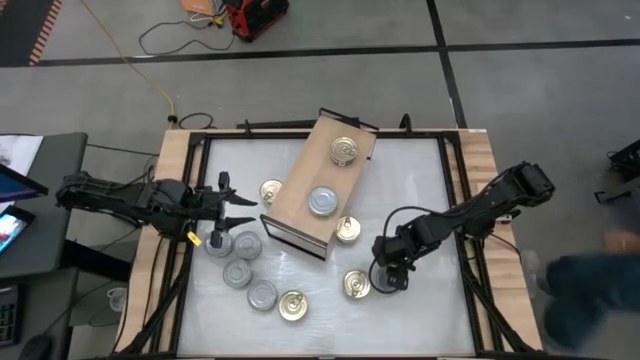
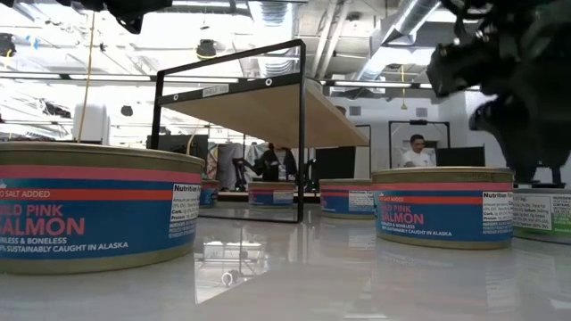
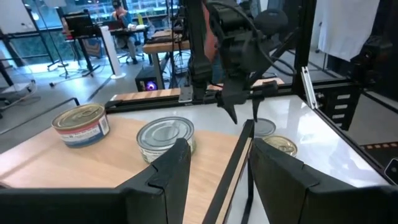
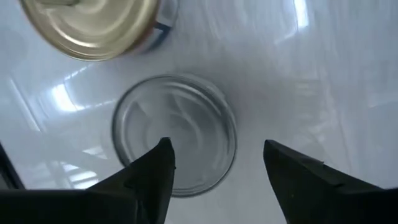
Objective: Stack canned seafood by type on shelf
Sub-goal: Stack the green tuna can on top of the other green tuna can
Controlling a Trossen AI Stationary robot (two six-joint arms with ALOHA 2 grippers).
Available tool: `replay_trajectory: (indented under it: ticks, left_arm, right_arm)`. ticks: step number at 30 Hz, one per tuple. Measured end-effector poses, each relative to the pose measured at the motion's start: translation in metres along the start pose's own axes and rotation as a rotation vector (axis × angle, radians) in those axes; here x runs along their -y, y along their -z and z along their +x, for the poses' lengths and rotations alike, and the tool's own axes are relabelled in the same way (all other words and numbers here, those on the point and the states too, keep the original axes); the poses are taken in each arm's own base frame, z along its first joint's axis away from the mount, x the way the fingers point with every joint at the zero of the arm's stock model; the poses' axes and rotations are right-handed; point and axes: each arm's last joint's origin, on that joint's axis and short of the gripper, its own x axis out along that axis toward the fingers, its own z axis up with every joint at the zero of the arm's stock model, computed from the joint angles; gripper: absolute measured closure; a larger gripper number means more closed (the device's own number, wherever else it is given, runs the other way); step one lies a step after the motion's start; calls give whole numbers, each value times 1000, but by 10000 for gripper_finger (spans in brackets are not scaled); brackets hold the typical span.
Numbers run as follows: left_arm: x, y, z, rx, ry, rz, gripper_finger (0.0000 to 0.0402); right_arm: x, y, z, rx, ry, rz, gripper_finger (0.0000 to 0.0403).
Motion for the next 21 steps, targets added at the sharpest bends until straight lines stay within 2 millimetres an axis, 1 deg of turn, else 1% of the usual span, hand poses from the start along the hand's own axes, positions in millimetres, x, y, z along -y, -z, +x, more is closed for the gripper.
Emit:
replay_trajectory:
  ticks: [4,8,14,19,21]
  left_arm:
    - [0,0,0,0,-1,2,241]
    - [0,0,0,0,-1,4,241]
    - [0,0,0,-1,-2,-2,241]
    - [0,0,0,-1,-2,-4,241]
    - [0,0,0,-1,-3,-4,241]
  right_arm:
    - [5,6,9,-30,-13,11,168]
    - [8,9,17,-32,-58,13,207]
    - [15,10,21,-50,-45,45,292]
    - [26,12,22,-88,0,119,370]
    - [31,12,21,-99,28,138,389]
